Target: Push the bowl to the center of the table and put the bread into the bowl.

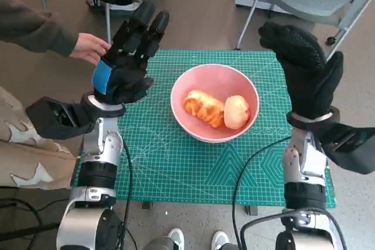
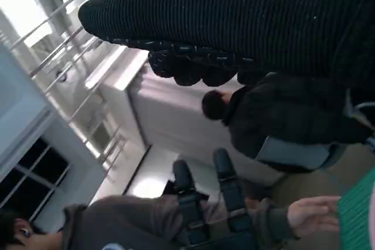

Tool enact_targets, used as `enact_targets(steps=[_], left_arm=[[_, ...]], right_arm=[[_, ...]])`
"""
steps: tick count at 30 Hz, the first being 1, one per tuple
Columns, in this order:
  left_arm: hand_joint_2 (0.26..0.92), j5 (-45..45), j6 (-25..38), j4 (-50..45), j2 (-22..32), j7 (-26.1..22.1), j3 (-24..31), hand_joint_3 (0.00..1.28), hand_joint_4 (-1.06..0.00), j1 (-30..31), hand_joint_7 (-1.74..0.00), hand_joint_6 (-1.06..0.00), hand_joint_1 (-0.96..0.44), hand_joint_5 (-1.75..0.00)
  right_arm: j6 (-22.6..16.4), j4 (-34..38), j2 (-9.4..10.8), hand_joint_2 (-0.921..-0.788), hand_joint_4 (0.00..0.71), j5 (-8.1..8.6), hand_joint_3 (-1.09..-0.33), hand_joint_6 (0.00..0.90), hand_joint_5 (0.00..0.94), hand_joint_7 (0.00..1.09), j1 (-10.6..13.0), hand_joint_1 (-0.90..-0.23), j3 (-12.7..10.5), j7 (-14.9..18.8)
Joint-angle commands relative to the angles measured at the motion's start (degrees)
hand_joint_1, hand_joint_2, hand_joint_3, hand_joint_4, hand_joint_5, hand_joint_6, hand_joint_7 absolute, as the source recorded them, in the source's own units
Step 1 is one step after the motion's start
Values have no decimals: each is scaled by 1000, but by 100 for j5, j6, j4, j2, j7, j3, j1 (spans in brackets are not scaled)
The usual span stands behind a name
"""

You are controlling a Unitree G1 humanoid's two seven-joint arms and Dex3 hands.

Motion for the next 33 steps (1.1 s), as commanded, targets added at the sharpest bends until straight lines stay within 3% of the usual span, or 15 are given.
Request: enact_targets(steps=[1, 14, 33], left_arm=[[921, -37, 41, -25, -88, 45, 74, 245, 1, 42, -5, -135, -701, 1], [921, -45, -59, -118, -214, 9, 111, 249, 1, 113, -11, -148, -703, 1], [921, 20, -558, 389, -407, -53, 151, 271, 1, -67, -13, -153, -724, 1]], right_arm=[[45, 96, -65, -921, 226, -26, -711, 81, 3, 535, 31, -651, 18, 35], [30, -13, -129, -921, 219, -167, -708, 80, 0, 537, -81, -658, 40, -87], [-153, 201, -136, -921, 229, -193, -699, 109, 5, 532, -370, -659, 98, -26]])
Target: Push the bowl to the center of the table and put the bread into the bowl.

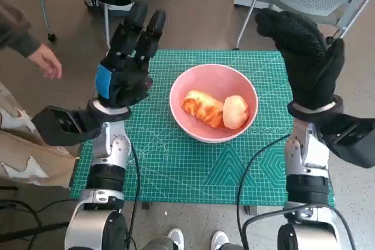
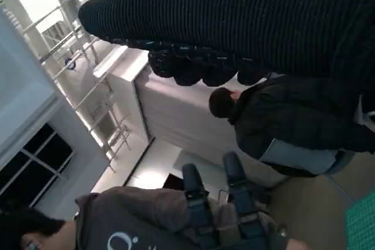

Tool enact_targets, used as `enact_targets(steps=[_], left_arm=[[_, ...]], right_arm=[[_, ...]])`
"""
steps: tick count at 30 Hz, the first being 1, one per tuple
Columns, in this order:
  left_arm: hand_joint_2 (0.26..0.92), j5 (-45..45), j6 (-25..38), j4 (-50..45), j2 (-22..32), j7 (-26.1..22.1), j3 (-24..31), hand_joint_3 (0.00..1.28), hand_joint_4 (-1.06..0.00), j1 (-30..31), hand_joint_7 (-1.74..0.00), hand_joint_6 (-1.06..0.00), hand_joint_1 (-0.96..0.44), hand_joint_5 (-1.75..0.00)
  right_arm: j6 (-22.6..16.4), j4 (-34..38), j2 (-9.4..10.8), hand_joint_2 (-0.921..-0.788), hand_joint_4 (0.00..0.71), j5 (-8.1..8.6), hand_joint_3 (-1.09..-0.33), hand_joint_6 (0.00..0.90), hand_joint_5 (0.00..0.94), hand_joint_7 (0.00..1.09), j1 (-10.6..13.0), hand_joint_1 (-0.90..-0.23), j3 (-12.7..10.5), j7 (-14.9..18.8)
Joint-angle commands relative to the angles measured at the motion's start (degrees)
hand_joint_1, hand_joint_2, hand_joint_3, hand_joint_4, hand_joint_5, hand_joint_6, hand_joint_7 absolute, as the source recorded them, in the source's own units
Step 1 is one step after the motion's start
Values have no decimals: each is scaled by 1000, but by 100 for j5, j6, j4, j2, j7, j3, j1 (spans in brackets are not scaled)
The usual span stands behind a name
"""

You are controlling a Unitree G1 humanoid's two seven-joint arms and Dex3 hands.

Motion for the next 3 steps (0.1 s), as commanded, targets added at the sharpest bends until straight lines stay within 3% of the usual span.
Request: enact_targets(steps=[1, 3], left_arm=[[921, 24, -74, 111, -42, -56, 17, 271, 1, -114, -12, -151, -724, 1], [921, 30, -78, 164, -46, -67, 23, 271, 1, -142, -11, -150, -724, 1]], right_arm=[[-85, 165, -11, -921, 230, -7, -698, 110, 5, 531, -53, -658, 14, 47], [-124, 220, -13, -921, 232, -1, -698, 112, 6, 528, -77, -655, 14, 68]])
